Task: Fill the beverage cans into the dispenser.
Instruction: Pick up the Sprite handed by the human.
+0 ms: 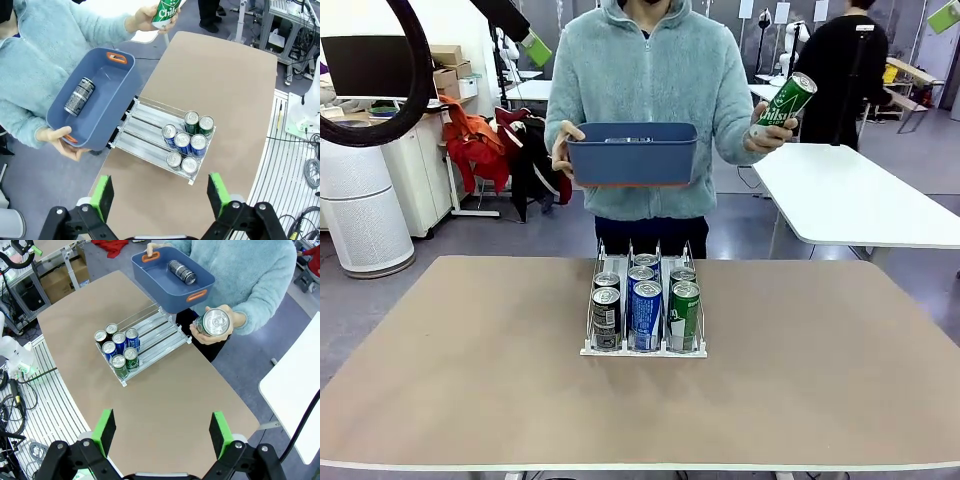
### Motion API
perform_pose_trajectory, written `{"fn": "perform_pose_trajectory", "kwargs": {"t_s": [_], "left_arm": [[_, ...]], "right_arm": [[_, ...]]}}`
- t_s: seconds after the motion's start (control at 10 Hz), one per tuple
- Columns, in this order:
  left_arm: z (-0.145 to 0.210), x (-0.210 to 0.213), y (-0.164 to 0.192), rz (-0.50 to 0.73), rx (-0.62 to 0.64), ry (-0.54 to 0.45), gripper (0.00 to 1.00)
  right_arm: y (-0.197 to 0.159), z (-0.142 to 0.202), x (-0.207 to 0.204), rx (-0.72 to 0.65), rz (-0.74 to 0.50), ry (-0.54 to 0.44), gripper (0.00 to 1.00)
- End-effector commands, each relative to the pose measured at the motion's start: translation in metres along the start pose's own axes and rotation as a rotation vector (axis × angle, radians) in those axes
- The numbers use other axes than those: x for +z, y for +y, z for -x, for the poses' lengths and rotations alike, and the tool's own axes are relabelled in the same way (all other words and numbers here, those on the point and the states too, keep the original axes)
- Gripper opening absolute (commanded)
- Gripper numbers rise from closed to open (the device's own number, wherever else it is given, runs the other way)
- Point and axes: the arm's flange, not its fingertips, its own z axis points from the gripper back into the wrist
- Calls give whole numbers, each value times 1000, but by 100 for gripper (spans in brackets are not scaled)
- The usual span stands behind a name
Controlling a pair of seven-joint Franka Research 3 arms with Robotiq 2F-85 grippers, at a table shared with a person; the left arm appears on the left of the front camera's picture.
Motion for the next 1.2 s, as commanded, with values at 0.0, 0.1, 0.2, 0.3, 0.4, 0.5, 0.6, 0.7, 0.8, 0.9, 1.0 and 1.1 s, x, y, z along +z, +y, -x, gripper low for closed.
{"fn": "perform_pose_trajectory", "kwargs": {"t_s": [0.0, 0.1, 0.2, 0.3, 0.4, 0.5, 0.6, 0.7, 0.8, 0.9, 1.0, 1.1], "left_arm": [[3, -1, 1, 11, -2, -22, 100], [3, -1, 1, 11, -2, -22, 100], [3, -1, 1, 11, -2, -22, 100], [3, -1, 1, 11, -2, -22, 100], [3, -1, 1, 11, -2, -22, 100], [3, -1, 1, 11, -2, -22, 100], [3, -1, 1, 11, -2, -22, 100], [3, -1, 1, 11, -2, -22, 100], [3, -1, 1, 11, -2, -22, 100], [3, -1, 1, 11, -2, -22, 100], [3, -1, 1, 11, -2, -22, 100], [3, -1, 1, 11, -2, -22, 100]], "right_arm": [[1, 1, 0, -2, -8, 1, 100], [1, 1, 0, -2, -8, 1, 100], [1, 1, 0, -2, -8, 1, 100], [1, 1, 0, -2, -8, 1, 100], [1, 1, 0, -2, -8, 1, 100], [1, 1, 0, -2, -8, 1, 100], [1, 1, 0, -2, -8, 1, 100], [1, 1, 0, -2, -8, 1, 100], [1, 1, 0, -2, -8, 1, 100], [1, 1, 0, -2, -8, 1, 100], [1, 1, 0, -2, -8, 1, 100], [1, 1, 0, -2, -8, 1, 100]]}}
